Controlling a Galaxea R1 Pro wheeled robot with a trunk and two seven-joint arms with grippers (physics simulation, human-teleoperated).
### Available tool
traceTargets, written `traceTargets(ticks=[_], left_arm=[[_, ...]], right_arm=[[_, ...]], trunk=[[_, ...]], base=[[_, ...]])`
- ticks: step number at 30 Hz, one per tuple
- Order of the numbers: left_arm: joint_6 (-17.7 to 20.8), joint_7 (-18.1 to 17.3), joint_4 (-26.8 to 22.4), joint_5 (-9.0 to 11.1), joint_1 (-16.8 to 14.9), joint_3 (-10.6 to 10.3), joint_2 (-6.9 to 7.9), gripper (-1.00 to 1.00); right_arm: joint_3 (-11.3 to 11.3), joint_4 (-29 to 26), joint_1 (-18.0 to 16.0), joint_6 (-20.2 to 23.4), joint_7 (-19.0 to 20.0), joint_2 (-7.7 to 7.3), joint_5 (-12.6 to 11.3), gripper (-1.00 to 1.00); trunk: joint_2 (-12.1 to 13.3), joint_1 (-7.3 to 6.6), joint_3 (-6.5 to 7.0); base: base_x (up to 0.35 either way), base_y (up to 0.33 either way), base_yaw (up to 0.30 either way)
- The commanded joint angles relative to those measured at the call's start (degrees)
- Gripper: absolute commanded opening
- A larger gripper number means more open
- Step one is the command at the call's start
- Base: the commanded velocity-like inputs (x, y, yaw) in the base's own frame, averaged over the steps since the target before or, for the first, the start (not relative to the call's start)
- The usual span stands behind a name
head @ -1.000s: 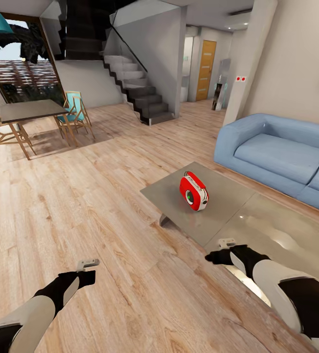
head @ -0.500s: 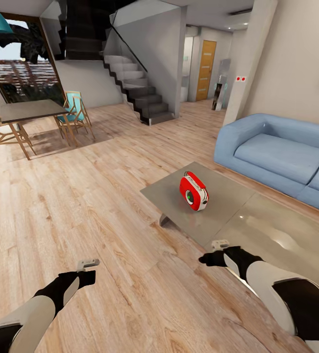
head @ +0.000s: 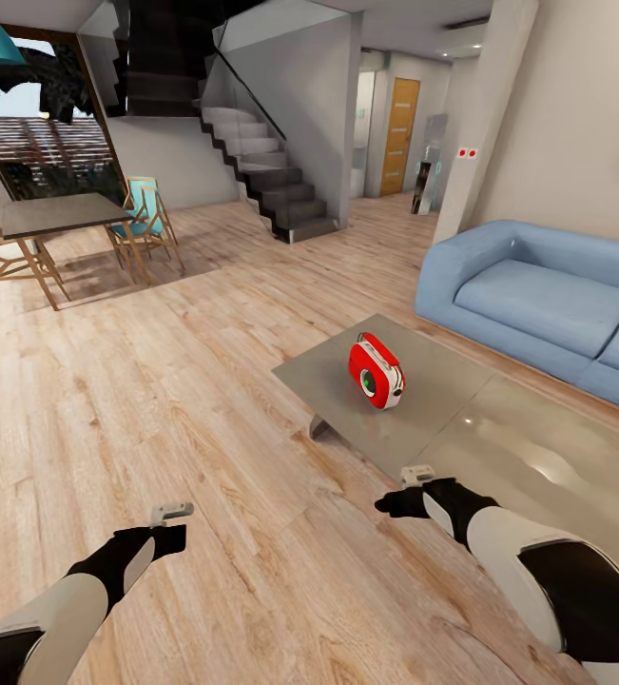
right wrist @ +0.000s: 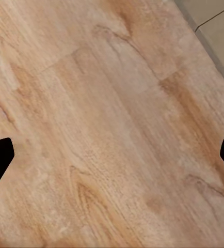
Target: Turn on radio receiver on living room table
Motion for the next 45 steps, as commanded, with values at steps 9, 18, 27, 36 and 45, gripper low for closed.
traceTargets(ticks=[9, 18, 27, 36, 45], left_arm=[[0.0, 0.0, 0.0, 0.0, 0.0, 0.0, -0.03, -1.0], [-0.1, 0.0, 0.5, 0.0, 0.0, 0.0, -0.04, -1.0], [-0.4, 0.0, 1.1, 0.0, 0.0, 0.0, -0.04, -1.0], [-3.3, 0.0, 3.6, 0.0, 0.0, 0.0, -0.04, -1.0], [-3.7, 0.0, 6.5, -0.2, 0.0, 0.0, 0.33, -1.0]], right_arm=[[0.0, 0.0, 0.2, 0.0, -0.1, 1.21, 0.1, 1.0], [0.0, 0.0, 2.0, -0.1, -0.2, 2.51, 0.1, 1.0], [0.0, 0.0, 4.0, -0.3, -0.2, 2.65, 0.1, 1.0], [0.0, 0.0, 6.0, -2.4, -0.1, 2.6, 0.1, 1.0], [-0.1, 0.0, 8.0, -4.0, -0.1, 2.47, 0.1, 1.0]], trunk=[[0.0, 0.0, 0.0], [0.0, 0.0, 0.0], [0.0, 0.0, 0.0], [0.0, 0.0, 0.0], [0.0, 0.0, 0.0]], base=[[0.0, 0.0, 0.0], [0.0, 0.0, 0.0], [0.0, 0.0, 0.0], [0.0, 0.0, 0.0], [0.0, 0.0, 0.0]])
